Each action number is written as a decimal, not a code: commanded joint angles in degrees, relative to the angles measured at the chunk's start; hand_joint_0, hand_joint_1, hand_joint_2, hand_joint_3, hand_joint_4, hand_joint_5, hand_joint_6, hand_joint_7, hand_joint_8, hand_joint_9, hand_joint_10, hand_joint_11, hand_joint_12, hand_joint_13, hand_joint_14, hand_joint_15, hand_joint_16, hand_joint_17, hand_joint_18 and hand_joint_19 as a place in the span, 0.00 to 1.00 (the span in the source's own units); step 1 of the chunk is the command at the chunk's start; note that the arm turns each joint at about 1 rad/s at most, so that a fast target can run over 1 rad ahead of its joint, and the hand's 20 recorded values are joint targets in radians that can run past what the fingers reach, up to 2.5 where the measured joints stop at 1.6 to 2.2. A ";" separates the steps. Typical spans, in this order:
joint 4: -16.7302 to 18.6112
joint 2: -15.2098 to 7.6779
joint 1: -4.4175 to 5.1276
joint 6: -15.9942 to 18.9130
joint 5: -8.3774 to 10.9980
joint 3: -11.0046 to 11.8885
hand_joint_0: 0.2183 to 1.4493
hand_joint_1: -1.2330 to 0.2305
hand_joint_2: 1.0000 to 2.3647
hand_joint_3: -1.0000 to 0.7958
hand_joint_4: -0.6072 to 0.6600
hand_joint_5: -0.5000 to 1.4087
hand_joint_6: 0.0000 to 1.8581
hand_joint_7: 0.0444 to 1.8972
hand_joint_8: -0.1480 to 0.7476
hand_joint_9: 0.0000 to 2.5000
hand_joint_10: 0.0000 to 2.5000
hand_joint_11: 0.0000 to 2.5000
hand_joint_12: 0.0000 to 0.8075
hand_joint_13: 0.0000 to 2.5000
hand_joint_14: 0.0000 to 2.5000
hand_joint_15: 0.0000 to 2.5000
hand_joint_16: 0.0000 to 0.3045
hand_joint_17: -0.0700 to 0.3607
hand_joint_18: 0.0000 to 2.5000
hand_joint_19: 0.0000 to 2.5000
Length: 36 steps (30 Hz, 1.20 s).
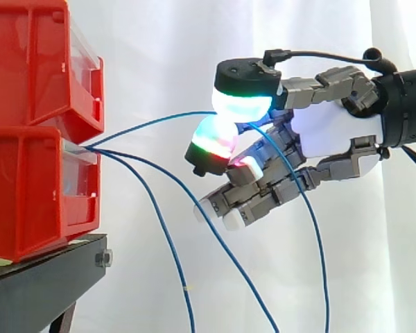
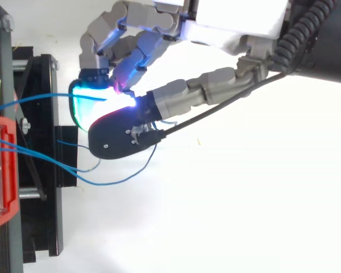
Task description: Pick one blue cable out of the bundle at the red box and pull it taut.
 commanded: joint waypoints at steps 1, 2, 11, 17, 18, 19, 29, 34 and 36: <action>0.00 -0.08 0.00 0.21 0.00 -0.02 0.36 0.32 0.01 0.40 0.51 0.15 0.50 0.48 0.49 0.41 0.00 0.51 0.47 0.21 0.01 0.14 0.16 0.42 0.19 0.09; 0.00 -0.08 0.00 0.21 0.00 -0.02 0.36 0.32 0.01 0.40 0.51 0.15 0.50 0.48 0.49 0.41 0.00 0.52 0.47 0.21 0.00 0.14 0.16 0.42 0.19 0.09; 0.35 0.01 0.00 -0.06 0.00 0.06 0.36 0.32 0.01 0.39 0.51 0.15 0.50 0.48 0.48 0.44 0.00 0.57 0.47 0.23 0.01 0.15 0.16 0.42 0.19 0.10; 0.35 0.01 -0.09 0.03 0.00 0.06 0.36 0.32 0.01 0.38 0.50 0.15 0.50 0.47 0.48 0.44 0.00 0.58 0.47 0.23 0.01 0.15 0.16 0.42 0.19 0.09; 0.35 0.01 -0.09 -0.06 0.00 0.24 0.36 0.32 0.01 0.38 0.50 0.15 0.50 0.47 0.48 0.44 0.00 0.57 0.47 0.23 0.00 0.15 0.16 0.42 0.19 0.09; 0.09 0.01 -0.09 -0.06 0.00 0.42 0.37 0.32 0.01 0.38 0.50 0.15 0.50 0.47 0.48 0.44 0.00 0.58 0.47 0.23 0.01 0.15 0.16 0.42 0.19 0.09; 0.09 0.01 -0.17 -1.38 0.00 1.47 0.37 0.32 0.01 0.37 0.50 0.15 0.50 0.47 0.48 0.44 0.01 0.58 0.47 0.23 0.00 0.15 0.16 0.42 0.20 0.09; 0.09 0.01 -0.17 -3.13 0.00 2.09 0.38 0.32 0.01 0.36 0.49 0.15 0.49 0.47 0.48 0.44 0.01 0.58 0.47 0.23 0.01 0.15 0.16 0.42 0.20 0.09; -0.09 0.01 -0.26 -4.54 0.00 2.26 0.38 0.31 0.01 0.36 0.50 0.15 0.49 0.47 0.48 0.44 0.01 0.58 0.47 0.23 0.01 0.15 0.16 0.42 0.20 0.09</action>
